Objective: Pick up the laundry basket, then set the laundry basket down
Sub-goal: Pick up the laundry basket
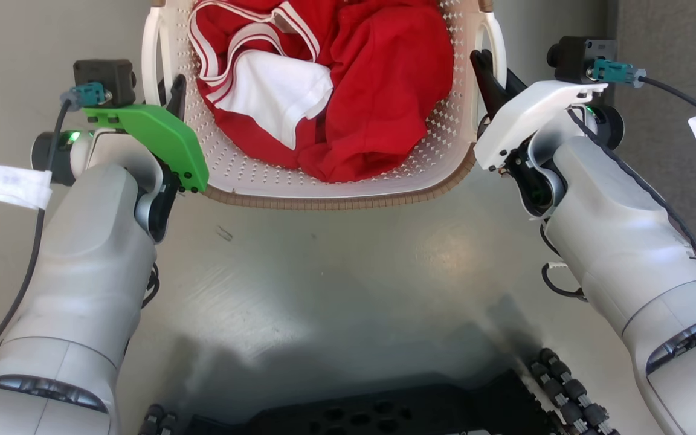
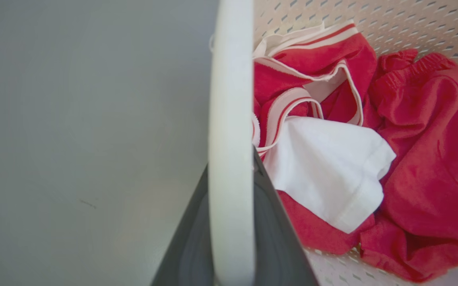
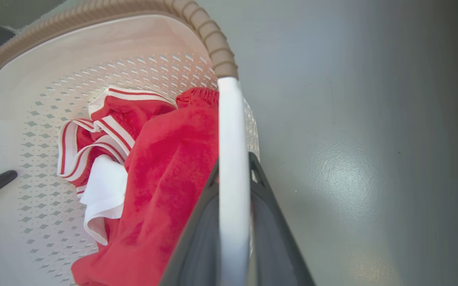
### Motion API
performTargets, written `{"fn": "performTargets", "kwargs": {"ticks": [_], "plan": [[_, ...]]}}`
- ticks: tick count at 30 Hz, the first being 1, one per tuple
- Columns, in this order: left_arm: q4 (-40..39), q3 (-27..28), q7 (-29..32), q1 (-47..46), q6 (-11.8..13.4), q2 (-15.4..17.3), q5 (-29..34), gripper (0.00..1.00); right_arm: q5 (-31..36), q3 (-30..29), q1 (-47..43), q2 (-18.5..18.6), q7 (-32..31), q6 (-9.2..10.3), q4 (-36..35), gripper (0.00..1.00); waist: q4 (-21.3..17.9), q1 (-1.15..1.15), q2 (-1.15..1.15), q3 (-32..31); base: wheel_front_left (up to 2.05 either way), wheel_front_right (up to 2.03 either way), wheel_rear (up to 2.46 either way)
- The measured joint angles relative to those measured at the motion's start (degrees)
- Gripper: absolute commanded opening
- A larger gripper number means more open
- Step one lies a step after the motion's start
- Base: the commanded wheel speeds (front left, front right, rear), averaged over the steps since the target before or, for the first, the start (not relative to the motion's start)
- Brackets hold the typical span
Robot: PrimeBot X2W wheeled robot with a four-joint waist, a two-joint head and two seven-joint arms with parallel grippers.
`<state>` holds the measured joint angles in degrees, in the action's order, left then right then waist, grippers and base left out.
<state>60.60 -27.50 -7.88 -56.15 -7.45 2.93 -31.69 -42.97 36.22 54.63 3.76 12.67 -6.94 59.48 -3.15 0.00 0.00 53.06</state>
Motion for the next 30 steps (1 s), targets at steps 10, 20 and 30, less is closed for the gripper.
{"fn": "performTargets", "kwargs": {"ticks": [10,20,30], "plan": [[1.97,-1.60,-0.20,4.19,0.00,-0.40,-3.46,0.00,-2.35,3.37,-1.69,-0.04,0.41,0.03,0.88,0.00,-0.39,-0.01,0.00,-6.51,0.00,0.00,0.00],[3.76,-2.59,1.40,7.44,-0.02,-1.24,-6.43,0.00,-6.50,5.68,-5.82,-0.12,-1.19,0.03,1.88,0.00,-0.75,-0.01,0.00,-14.16,0.00,0.00,0.00],[5.72,-3.98,5.27,11.24,-0.02,-1.71,-8.94,0.00,-9.65,8.58,-8.30,-0.19,-7.47,0.03,3.27,0.00,-1.09,-0.01,0.00,-22.27,0.00,0.00,0.00]]}}
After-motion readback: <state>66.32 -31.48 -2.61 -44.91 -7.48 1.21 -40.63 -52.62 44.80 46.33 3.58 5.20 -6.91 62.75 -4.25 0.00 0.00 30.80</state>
